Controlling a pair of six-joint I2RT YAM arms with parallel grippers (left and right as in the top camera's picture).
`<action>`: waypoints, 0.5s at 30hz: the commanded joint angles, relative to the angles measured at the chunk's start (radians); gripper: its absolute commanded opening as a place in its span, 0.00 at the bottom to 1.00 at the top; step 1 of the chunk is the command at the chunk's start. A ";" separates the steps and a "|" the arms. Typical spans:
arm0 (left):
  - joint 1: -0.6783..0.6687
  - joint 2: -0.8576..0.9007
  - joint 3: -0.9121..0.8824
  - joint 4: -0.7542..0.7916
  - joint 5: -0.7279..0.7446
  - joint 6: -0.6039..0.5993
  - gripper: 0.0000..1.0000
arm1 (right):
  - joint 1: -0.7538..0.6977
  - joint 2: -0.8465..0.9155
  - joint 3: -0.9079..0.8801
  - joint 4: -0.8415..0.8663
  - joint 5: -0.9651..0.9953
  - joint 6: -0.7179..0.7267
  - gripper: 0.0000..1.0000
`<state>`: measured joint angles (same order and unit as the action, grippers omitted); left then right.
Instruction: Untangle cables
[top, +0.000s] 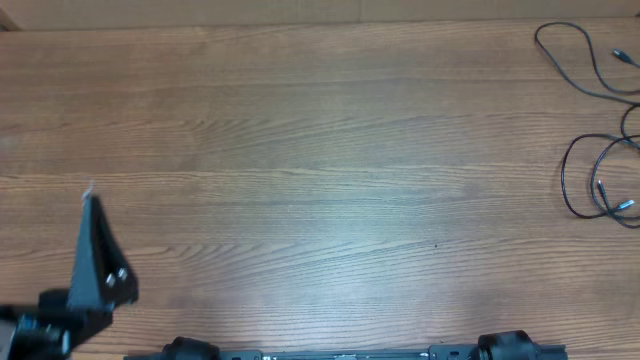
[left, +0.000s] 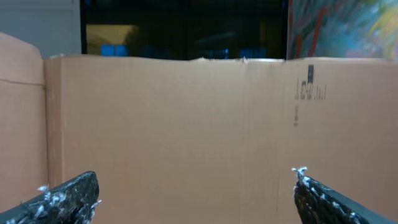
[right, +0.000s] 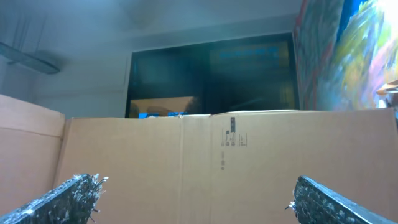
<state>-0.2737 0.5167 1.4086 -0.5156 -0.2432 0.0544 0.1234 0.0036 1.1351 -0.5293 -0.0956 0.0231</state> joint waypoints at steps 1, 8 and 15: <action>-0.002 -0.079 -0.020 0.009 0.020 -0.017 1.00 | -0.027 0.000 -0.048 0.024 0.055 0.010 1.00; -0.002 -0.243 -0.134 0.057 -0.004 -0.001 1.00 | -0.062 0.001 -0.191 0.030 0.093 0.063 1.00; -0.002 -0.332 -0.251 0.139 -0.003 -0.002 1.00 | -0.061 0.001 -0.521 0.418 -0.112 0.056 1.00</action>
<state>-0.2737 0.2100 1.2003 -0.3923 -0.2405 0.0547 0.0654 0.0044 0.7368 -0.2306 -0.0910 0.0669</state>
